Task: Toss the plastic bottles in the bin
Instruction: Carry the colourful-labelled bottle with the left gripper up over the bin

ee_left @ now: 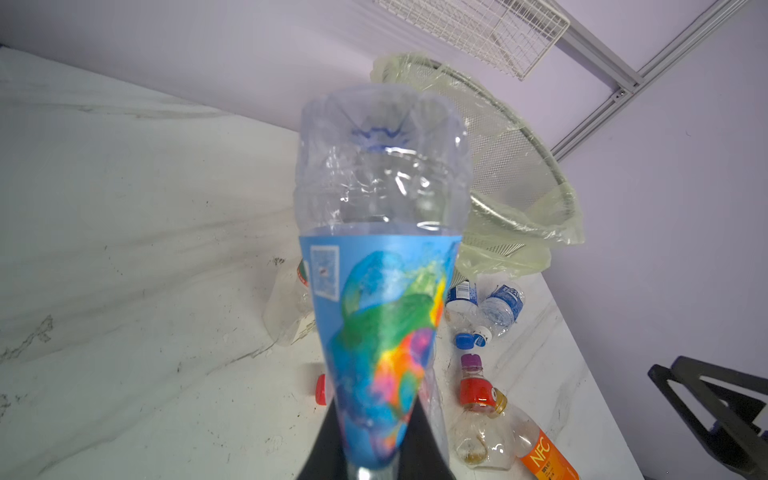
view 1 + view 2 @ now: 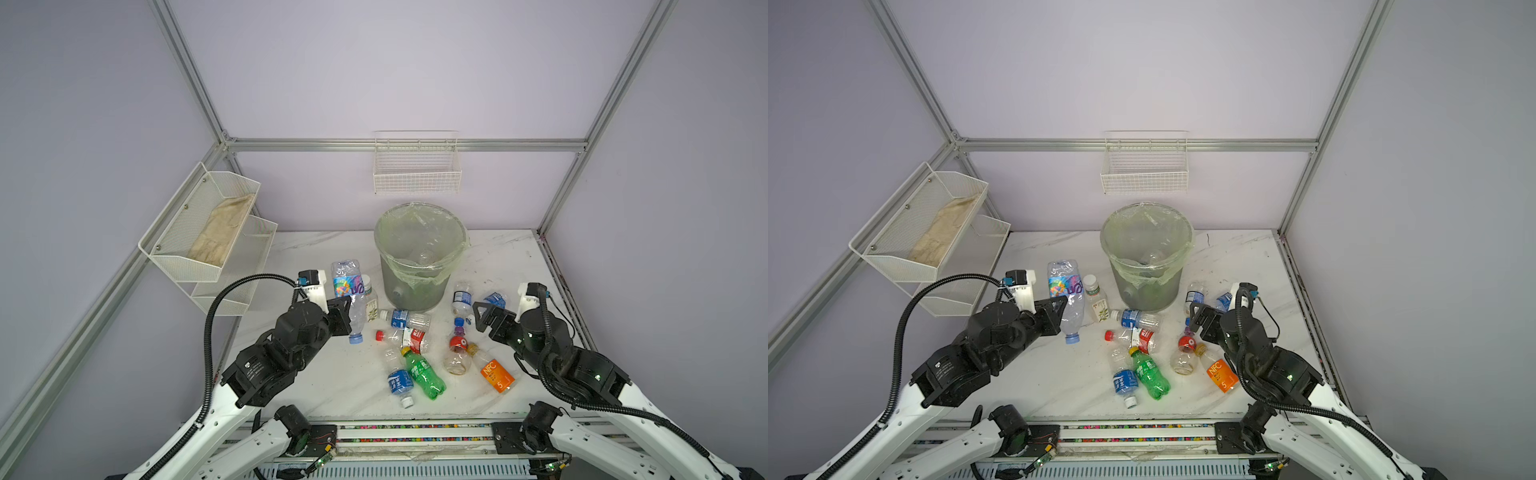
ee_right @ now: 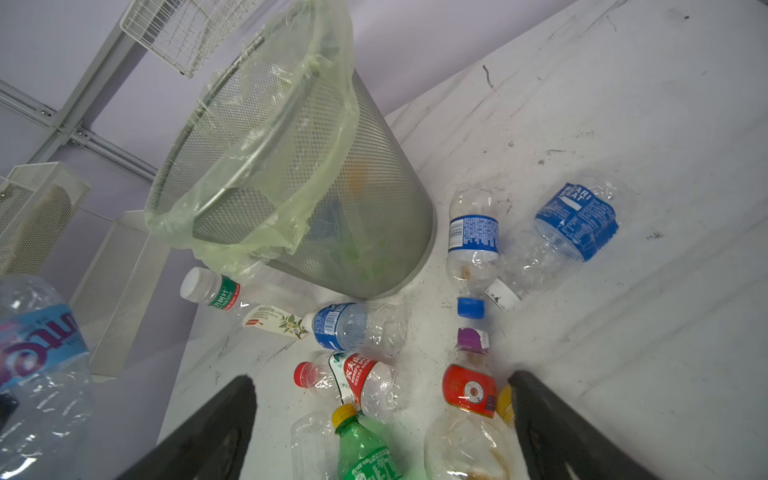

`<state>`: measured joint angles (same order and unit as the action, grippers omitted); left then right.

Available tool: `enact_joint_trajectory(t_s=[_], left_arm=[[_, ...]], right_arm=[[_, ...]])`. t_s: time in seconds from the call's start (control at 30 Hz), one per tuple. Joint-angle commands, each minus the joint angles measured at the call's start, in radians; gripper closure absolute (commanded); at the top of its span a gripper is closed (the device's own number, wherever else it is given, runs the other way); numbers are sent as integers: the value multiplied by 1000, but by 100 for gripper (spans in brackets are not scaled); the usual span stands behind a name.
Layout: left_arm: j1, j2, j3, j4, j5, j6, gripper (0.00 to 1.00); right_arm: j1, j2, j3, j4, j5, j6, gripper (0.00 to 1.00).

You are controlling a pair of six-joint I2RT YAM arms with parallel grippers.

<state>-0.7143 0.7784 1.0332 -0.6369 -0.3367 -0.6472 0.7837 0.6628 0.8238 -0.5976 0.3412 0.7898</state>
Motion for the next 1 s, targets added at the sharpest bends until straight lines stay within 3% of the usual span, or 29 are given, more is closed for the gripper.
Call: enact_joint_trajectory(t_s=[0.0, 0.37, 0.97], left_arm=[[3, 58, 181, 72, -3, 100, 86], [3, 238, 469, 159, 51, 251, 86], [3, 441, 646, 431, 173, 367, 83]], right_arm=[[-1, -21, -52, -23, -29, 40, 3], [0, -4, -158, 45, -88, 67, 3], [-1, -45, -185, 16, -99, 90, 3]])
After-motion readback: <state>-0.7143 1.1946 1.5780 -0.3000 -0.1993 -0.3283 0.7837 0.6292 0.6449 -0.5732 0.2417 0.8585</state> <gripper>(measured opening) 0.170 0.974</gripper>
